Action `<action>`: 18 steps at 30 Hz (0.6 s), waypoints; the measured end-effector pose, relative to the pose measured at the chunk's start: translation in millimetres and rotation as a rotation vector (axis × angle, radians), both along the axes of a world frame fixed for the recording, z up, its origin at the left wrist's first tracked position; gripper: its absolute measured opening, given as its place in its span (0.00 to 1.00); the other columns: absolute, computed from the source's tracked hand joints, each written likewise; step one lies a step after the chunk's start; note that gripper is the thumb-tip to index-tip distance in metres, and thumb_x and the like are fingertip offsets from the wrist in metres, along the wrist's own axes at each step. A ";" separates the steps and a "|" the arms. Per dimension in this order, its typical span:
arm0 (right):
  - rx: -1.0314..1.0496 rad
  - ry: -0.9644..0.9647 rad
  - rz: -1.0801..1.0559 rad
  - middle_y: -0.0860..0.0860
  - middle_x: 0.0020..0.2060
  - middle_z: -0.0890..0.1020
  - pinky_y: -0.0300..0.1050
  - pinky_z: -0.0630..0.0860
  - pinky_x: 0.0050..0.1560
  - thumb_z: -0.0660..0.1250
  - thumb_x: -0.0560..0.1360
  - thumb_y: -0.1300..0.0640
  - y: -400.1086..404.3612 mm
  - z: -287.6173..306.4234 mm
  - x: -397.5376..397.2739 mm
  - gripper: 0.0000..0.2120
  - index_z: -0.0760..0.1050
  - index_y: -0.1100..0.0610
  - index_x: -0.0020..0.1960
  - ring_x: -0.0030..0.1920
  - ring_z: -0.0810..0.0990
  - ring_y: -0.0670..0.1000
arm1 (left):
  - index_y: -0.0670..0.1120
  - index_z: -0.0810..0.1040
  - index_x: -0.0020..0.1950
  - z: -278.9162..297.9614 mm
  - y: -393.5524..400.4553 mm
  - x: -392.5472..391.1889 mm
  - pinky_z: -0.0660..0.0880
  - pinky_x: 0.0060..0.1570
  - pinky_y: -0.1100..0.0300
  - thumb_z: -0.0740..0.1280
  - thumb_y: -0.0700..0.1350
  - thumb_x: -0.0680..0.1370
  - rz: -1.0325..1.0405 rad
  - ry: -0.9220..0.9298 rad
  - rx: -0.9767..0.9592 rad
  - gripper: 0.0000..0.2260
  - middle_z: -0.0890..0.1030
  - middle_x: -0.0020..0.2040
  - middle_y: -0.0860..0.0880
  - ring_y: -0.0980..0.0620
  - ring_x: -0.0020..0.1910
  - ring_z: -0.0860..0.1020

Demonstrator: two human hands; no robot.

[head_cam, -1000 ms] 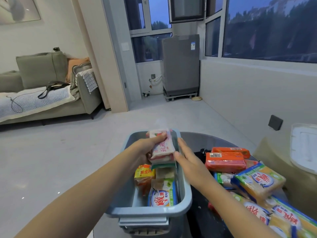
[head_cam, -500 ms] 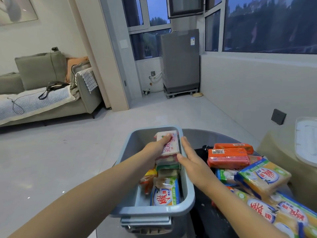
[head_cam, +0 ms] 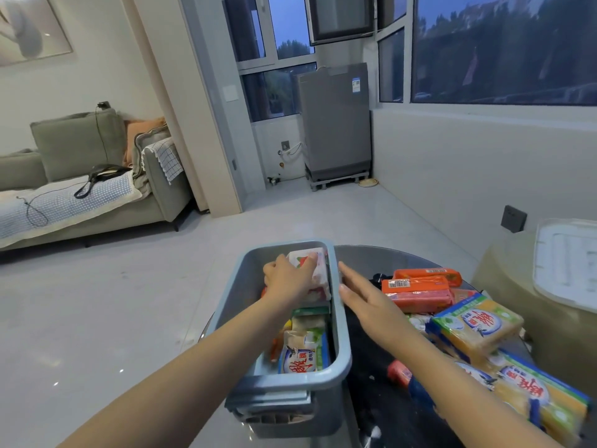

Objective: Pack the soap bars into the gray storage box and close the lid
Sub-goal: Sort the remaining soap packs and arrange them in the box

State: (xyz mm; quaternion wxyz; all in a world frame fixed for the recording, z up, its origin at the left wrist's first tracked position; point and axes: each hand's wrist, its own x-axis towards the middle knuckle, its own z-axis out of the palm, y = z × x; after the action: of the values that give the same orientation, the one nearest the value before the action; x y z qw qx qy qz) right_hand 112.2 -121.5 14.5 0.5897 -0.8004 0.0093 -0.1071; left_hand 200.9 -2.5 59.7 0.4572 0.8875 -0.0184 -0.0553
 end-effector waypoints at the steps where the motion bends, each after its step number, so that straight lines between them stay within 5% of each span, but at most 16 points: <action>1: -0.007 -0.011 -0.032 0.42 0.70 0.66 0.32 0.68 0.57 0.57 0.78 0.47 -4.6 1.3 -2.3 0.23 0.58 0.42 0.72 0.63 0.66 0.36 | 0.44 0.58 0.76 3.1 -0.5 -7.5 0.62 0.70 0.45 0.60 0.58 0.77 -0.015 -0.064 -0.003 0.32 0.56 0.75 0.44 0.43 0.72 0.61; 5: 0.008 -0.046 -0.137 0.47 0.64 0.75 0.51 0.71 0.64 0.58 0.78 0.50 -28.1 8.2 -14.5 0.17 0.68 0.45 0.66 0.64 0.71 0.47 | 0.46 0.64 0.72 14.2 -10.3 -39.7 0.62 0.69 0.54 0.61 0.51 0.77 -0.144 -0.236 -0.083 0.24 0.59 0.72 0.47 0.47 0.70 0.63; 8: 0.006 -0.055 -0.193 0.45 0.57 0.79 0.42 0.74 0.55 0.58 0.78 0.52 -48.3 10.4 -27.8 0.11 0.73 0.43 0.58 0.59 0.75 0.44 | 0.48 0.66 0.70 15.4 -30.6 -62.3 0.62 0.64 0.57 0.62 0.50 0.77 -0.233 -0.237 -0.100 0.22 0.62 0.71 0.48 0.49 0.69 0.65; 13: -0.025 -0.034 -0.311 0.45 0.51 0.82 0.43 0.76 0.49 0.60 0.77 0.54 -83.9 6.1 -51.2 0.11 0.76 0.48 0.56 0.52 0.80 0.51 | 0.48 0.67 0.71 4.3 -68.3 -87.9 0.63 0.57 0.62 0.62 0.49 0.77 -0.334 -0.125 -0.149 0.22 0.65 0.72 0.47 0.54 0.63 0.69; 18: -0.139 0.022 -0.409 0.46 0.50 0.80 0.30 0.66 0.40 0.61 0.77 0.56 -118.8 -4.4 -63.3 0.10 0.77 0.50 0.56 0.47 0.76 0.42 | 0.47 0.67 0.70 -11.9 -101.0 -101.7 0.68 0.49 0.63 0.62 0.48 0.77 -0.341 0.029 -0.204 0.21 0.65 0.71 0.46 0.54 0.55 0.71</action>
State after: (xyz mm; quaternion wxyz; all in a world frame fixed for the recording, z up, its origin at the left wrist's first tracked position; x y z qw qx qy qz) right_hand 48.9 -240.2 10.1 0.4988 -0.8218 0.1708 -0.2162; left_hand 99.2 -103.5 47.7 0.5290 0.8196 -0.1674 -0.1427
